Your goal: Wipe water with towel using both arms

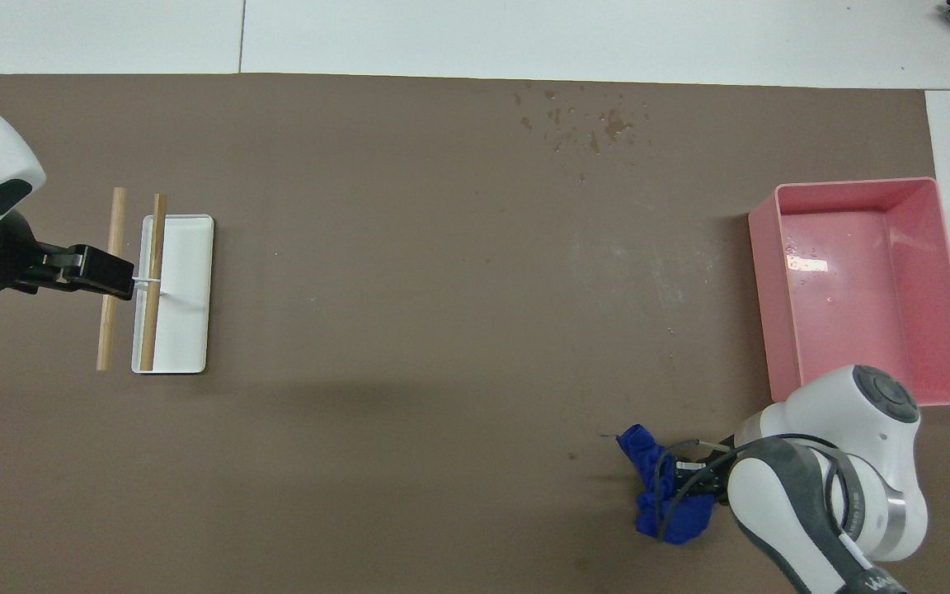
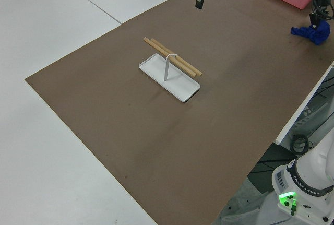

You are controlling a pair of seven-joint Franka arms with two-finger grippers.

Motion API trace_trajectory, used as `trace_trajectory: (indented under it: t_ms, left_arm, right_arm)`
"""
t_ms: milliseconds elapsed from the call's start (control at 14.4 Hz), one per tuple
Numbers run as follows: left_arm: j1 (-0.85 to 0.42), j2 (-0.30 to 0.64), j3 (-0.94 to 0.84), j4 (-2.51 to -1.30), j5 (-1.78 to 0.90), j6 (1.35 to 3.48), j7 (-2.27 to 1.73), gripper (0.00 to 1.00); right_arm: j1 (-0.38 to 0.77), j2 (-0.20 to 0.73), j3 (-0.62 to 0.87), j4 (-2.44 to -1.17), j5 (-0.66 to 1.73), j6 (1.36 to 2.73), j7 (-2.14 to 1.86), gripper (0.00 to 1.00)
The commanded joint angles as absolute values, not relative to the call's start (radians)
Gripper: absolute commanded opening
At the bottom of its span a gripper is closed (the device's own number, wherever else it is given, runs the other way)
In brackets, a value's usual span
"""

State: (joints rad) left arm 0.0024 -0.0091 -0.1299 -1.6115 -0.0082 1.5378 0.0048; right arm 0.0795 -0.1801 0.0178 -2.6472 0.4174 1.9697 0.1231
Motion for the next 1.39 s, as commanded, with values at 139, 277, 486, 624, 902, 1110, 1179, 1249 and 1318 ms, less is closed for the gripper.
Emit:
trace_trajectory:
  t_ms: [139, 277, 486, 624, 902, 1110, 1179, 1249, 1318]
  left_arm:
    - [-0.005, -0.026, -0.124, -1.632, 0.006, 1.551, 0.002, 1.0]
    - [-0.002, -0.026, -0.124, -1.632, 0.006, 1.551, 0.002, 1.0]
    - [0.0, -0.026, -0.124, -1.632, 0.006, 1.551, 0.002, 1.0]
    - [0.0, -0.026, -0.124, -1.632, 0.006, 1.551, 0.002, 1.0]
    - [0.0, -0.026, -0.124, -1.632, 0.006, 1.551, 0.002, 1.0]
    - [0.0, -0.026, -0.124, -1.632, 0.006, 1.551, 0.002, 1.0]
    - [0.0, -0.026, -0.124, -1.632, 0.006, 1.551, 0.002, 1.0]
    - [0.0, -0.026, -0.124, -1.632, 0.006, 1.551, 0.002, 1.0]
    - [-0.002, -0.026, -0.124, -1.634, 0.006, 1.551, 0.002, 1.0]
  right_arm:
    - [0.202, -0.218, 0.02, -2.671, 0.567, 1.989, 0.263, 0.0]
    - [0.315, -0.213, 0.02, -2.671, 0.621, 2.067, 0.371, 0.0]
    - [0.451, -0.206, 0.02, -2.671, 0.63, 2.175, 0.498, 0.0]
    - [0.443, -0.207, 0.017, -2.675, 0.629, 2.171, 0.468, 0.0]
    - [0.326, -0.207, 0.015, -2.691, 0.591, 2.166, 0.303, 0.0]
    - [0.134, -0.206, 0.015, -2.691, 0.45, 2.105, 0.122, 0.0]
    - [0.076, -0.206, 0.017, -2.691, 0.407, 2.1, 0.068, 0.0]
    - [0.037, -0.206, 0.015, -2.689, 0.381, 2.095, 0.02, 0.0]
    - [0.005, -0.204, 0.015, -2.686, 0.353, 2.085, -0.023, 0.0]
